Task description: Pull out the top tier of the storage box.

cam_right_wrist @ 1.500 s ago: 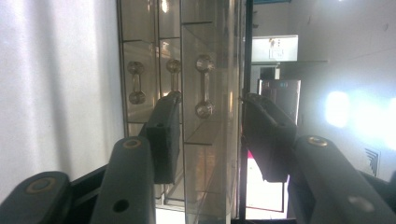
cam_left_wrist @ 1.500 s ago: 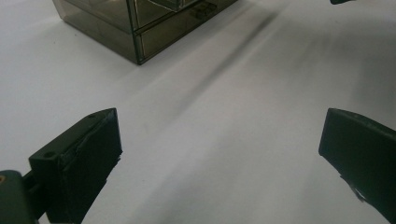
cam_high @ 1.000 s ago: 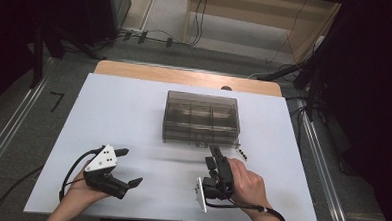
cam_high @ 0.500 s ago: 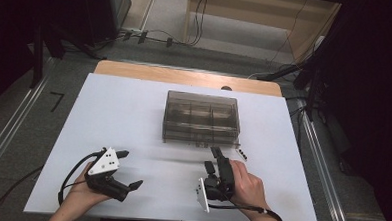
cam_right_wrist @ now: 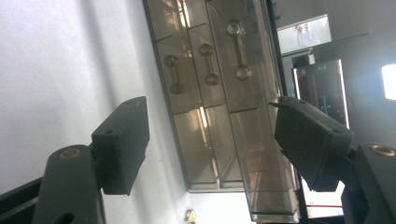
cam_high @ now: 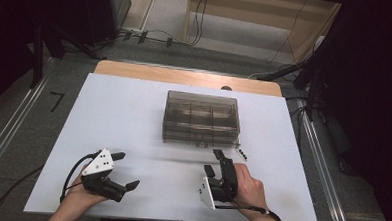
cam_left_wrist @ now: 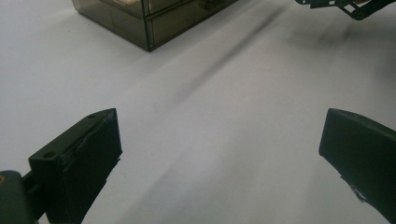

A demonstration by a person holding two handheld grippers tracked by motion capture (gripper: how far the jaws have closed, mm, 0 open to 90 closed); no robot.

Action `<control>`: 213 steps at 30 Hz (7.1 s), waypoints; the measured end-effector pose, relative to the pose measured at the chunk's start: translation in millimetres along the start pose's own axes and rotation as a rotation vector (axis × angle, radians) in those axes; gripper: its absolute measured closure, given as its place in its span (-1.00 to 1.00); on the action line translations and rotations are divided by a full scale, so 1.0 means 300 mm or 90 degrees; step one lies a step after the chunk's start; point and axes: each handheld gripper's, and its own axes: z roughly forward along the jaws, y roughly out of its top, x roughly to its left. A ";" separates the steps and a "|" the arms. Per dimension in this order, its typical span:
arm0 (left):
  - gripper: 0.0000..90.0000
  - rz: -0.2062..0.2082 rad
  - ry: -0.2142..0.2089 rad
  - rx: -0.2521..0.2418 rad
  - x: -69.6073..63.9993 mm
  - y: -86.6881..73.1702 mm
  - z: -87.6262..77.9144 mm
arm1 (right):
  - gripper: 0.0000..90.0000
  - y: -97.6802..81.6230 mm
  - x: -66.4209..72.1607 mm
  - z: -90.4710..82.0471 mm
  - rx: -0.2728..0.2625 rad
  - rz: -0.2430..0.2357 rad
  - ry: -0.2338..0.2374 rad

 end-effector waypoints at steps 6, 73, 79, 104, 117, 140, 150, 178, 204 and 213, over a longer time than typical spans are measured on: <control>-1.00 0.000 0.007 0.001 0.000 0.004 -0.004 | -0.47 -0.002 -0.004 -0.003 -0.007 0.040 0.030; -1.00 0.002 0.012 0.001 -0.008 0.004 -0.011 | -0.66 -0.115 -0.149 0.046 -0.049 0.547 0.415; -1.00 0.002 0.011 0.002 -0.008 0.003 -0.011 | -0.66 -0.130 -0.159 0.051 -0.053 0.578 0.434; -1.00 0.003 0.008 0.005 -0.010 0.003 -0.007 | 0.12 -0.172 -0.194 0.062 -0.065 0.650 0.501; -1.00 0.002 0.008 0.007 -0.009 0.002 -0.006 | 0.77 -0.175 -0.195 0.061 -0.054 0.632 0.501; -1.00 -0.001 0.006 0.002 -0.013 0.006 -0.003 | 0.94 -0.146 -0.292 0.049 -0.045 0.615 0.517; -1.00 -0.002 0.003 0.002 -0.013 0.006 -0.002 | 0.94 -0.153 -0.347 0.082 -0.047 0.633 0.528; -1.00 0.000 -0.004 0.006 -0.017 0.005 0.004 | 0.94 -0.110 -0.420 0.209 -0.045 0.649 0.533; -1.00 0.001 -0.007 0.008 -0.018 0.001 0.008 | 0.94 -0.120 -0.386 0.267 0.001 0.648 0.521; -1.00 0.001 -0.008 0.009 -0.018 0.000 0.010 | 0.94 -0.122 -0.380 0.270 0.006 0.649 0.522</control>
